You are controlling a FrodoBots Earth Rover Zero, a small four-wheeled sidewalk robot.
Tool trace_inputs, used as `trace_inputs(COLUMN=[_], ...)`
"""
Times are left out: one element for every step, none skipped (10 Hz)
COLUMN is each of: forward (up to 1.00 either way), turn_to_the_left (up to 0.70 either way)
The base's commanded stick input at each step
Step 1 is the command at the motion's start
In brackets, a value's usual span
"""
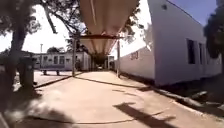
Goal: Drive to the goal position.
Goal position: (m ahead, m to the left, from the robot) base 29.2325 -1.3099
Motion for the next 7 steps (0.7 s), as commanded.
trace_inputs(forward=[0.7, 0.7, 0.7, 0.7, 0.7, 0.7, 0.7], turn_to_the_left=[0.35, 0.35, 0.35, 0.0, 0.0, 0.0, 0.0])
